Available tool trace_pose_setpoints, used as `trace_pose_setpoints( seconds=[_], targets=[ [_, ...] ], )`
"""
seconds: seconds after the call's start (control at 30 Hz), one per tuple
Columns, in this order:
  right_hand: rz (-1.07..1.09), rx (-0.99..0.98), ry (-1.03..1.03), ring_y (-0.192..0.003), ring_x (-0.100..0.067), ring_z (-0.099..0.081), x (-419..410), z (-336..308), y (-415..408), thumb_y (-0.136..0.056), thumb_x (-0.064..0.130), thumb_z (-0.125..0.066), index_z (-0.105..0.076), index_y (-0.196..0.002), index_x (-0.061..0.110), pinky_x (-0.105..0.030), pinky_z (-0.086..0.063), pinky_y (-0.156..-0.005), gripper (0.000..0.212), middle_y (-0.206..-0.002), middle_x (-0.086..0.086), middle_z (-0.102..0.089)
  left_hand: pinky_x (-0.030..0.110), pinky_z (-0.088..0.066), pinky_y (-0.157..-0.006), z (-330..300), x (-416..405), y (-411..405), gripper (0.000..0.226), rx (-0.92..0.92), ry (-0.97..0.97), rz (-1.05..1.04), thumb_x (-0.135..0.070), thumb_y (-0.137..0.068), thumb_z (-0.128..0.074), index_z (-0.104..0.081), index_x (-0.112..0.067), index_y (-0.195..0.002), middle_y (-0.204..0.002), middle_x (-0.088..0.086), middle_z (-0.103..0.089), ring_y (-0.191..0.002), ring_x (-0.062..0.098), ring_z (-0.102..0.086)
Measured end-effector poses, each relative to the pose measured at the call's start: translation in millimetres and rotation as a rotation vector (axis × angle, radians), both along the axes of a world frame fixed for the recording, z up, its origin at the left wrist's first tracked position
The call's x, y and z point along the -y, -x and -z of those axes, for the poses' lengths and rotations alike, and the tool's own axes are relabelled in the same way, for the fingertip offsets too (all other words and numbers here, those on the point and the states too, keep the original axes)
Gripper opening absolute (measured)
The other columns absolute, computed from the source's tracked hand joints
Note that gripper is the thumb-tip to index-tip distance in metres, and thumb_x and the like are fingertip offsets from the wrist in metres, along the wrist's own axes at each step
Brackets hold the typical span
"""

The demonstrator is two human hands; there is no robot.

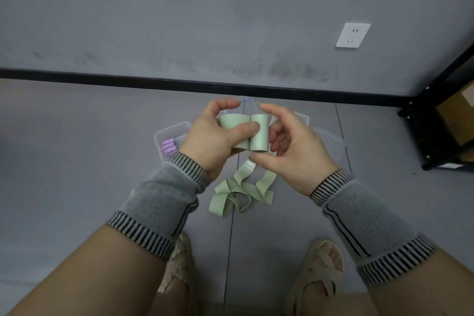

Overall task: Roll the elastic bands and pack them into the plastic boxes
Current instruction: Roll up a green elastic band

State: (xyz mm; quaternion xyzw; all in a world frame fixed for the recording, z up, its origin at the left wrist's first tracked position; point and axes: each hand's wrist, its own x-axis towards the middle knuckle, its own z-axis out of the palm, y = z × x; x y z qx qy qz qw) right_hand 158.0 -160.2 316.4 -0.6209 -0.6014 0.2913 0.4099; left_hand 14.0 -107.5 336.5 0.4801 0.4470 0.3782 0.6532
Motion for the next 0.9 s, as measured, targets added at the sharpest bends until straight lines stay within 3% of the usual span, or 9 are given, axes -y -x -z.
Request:
trace_pose_setpoints(
  seconds=[0.07,0.13,0.3,0.4,0.47,0.6,0.7,0.8,0.9],
  targets=[
    [-0.062,-0.101,0.027,-0.071,-0.008,-0.052,0.8,-0.1,-3.7,-0.064,0.020,-0.085,-0.047,-0.115,0.051,-0.023,-0.047,-0.068,0.070,-0.081,0.008,-0.053,0.025,-0.055,-0.057,-3.6,-1.7,3.8,0.039,0.129,0.110,0.053,0.002,-0.080,-0.064,-0.050,-0.017,-0.111,-0.089,0.008,-0.057,-0.067,0.014,-0.065],
    [-0.085,-0.143,0.025,-0.070,-0.011,-0.053,0.7,1.4,-3.2,-0.063,0.020,-0.086,-0.052,-0.112,0.048,-0.029,-0.051,-0.070,0.066,-0.080,0.007,-0.054,0.024,-0.054,-0.055,-4.4,-1.3,3.5,0.041,0.142,0.127,0.098,0.003,-0.080,-0.063,-0.050,-0.015,-0.114,-0.091,0.009,-0.057,-0.068,0.015,-0.065],
    [-0.051,-0.209,0.025,-0.069,-0.013,-0.054,-0.8,6.2,-6.1,-0.059,0.027,-0.086,-0.058,-0.101,0.044,-0.036,-0.053,-0.072,0.053,-0.077,0.007,-0.055,0.022,-0.054,-0.051,-3.3,-3.6,6.0,0.039,0.039,0.149,0.091,-0.003,-0.080,-0.066,-0.052,-0.015,-0.115,-0.094,0.007,-0.060,-0.067,0.013,-0.066],
    [-0.041,-0.263,0.028,-0.071,-0.013,-0.055,-0.7,4.7,-8.3,-0.057,0.026,-0.086,-0.061,-0.097,0.041,-0.035,-0.053,-0.072,0.049,-0.079,0.008,-0.056,0.021,-0.053,-0.052,-0.3,-8.3,11.2,0.034,-0.045,0.120,0.072,-0.002,-0.081,-0.066,-0.056,-0.016,-0.110,-0.085,0.003,-0.064,-0.064,0.010,-0.065],
    [-0.056,-0.433,0.038,-0.078,-0.014,-0.058,-1.6,1.9,-9.3,-0.056,0.020,-0.086,-0.064,-0.095,0.034,-0.035,-0.055,-0.076,0.047,-0.084,0.006,-0.061,0.020,-0.052,-0.052,0.4,-9.8,12.4,0.031,-0.061,0.104,0.030,0.000,-0.080,-0.067,-0.057,-0.017,-0.105,-0.078,0.001,-0.065,-0.061,0.009,-0.065],
    [-0.143,-0.794,0.032,-0.081,-0.008,-0.062,0.4,-5.1,-16.2,-0.053,0.016,-0.081,-0.065,-0.097,0.023,-0.022,-0.052,-0.070,0.047,-0.084,0.009,-0.068,0.020,-0.051,-0.050,-6.5,-12.1,12.7,0.033,0.045,0.114,0.023,0.002,-0.080,-0.065,-0.055,-0.017,-0.104,-0.069,-0.001,-0.068,-0.059,0.010,-0.066],
    [-0.083,-0.574,0.052,-0.076,-0.007,-0.062,2.9,-7.8,-20.2,-0.053,0.006,-0.088,-0.064,-0.097,0.027,-0.022,-0.053,-0.071,0.055,-0.081,0.009,-0.066,0.023,-0.053,-0.050,-7.5,-9.4,10.4,0.033,0.040,0.087,0.029,0.002,-0.079,-0.066,-0.055,-0.017,-0.103,-0.071,0.000,-0.068,-0.061,0.012,-0.067],
    [0.008,-0.104,0.053,-0.064,-0.004,-0.059,2.0,-5.4,-14.6,-0.060,0.014,-0.088,-0.061,-0.103,0.033,-0.022,-0.052,-0.068,0.054,-0.072,0.010,-0.059,0.026,-0.056,-0.054,-4.3,-1.4,3.8,0.031,-0.063,-0.003,0.027,0.002,-0.081,-0.066,-0.053,-0.018,-0.101,-0.077,0.004,-0.067,-0.065,0.015,-0.066],
    [0.045,0.073,0.037,-0.060,-0.001,-0.060,1.2,-4.1,-6.5,-0.065,0.020,-0.083,-0.061,-0.107,0.030,-0.016,-0.051,-0.066,0.049,-0.068,0.008,-0.061,0.031,-0.058,-0.060,-0.8,2.9,-1.9,0.031,-0.133,-0.096,0.010,0.001,-0.082,-0.065,-0.052,-0.018,-0.103,-0.084,0.009,-0.065,-0.069,0.018,-0.064]
  ],
)
